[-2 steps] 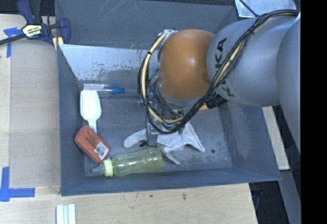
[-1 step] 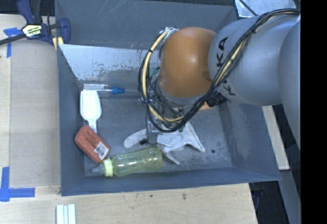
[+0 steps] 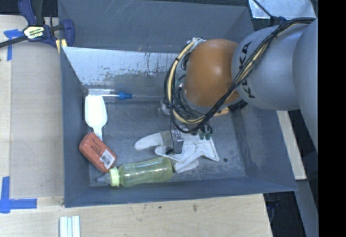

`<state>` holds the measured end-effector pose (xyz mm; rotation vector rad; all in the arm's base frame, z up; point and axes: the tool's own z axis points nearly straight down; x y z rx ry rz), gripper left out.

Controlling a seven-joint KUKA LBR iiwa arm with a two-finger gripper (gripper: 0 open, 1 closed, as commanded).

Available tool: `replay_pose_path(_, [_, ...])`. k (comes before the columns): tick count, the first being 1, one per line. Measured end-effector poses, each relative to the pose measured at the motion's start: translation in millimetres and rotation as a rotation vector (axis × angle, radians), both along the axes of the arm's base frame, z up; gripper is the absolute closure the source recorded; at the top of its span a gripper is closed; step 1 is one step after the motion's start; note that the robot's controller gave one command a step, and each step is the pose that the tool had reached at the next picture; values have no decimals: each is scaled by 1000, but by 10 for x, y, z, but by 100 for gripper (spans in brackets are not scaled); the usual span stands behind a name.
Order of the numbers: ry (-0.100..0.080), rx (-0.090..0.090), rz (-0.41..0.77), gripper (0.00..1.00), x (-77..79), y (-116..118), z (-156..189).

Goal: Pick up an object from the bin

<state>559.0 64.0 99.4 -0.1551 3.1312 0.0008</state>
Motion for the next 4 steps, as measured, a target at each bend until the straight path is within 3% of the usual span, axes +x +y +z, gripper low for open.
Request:
replay_pose_path(1, [5,-2,-103,0,-100,-201,-265])
replay_pose_path(2, [5,-2,-101,0,-81,-152,-278])
replay_pose_path(3, [2,-2,-17,0,-128,155,-278])
replay_pose_path(4, [3,-1,159,100,159,251,-263])
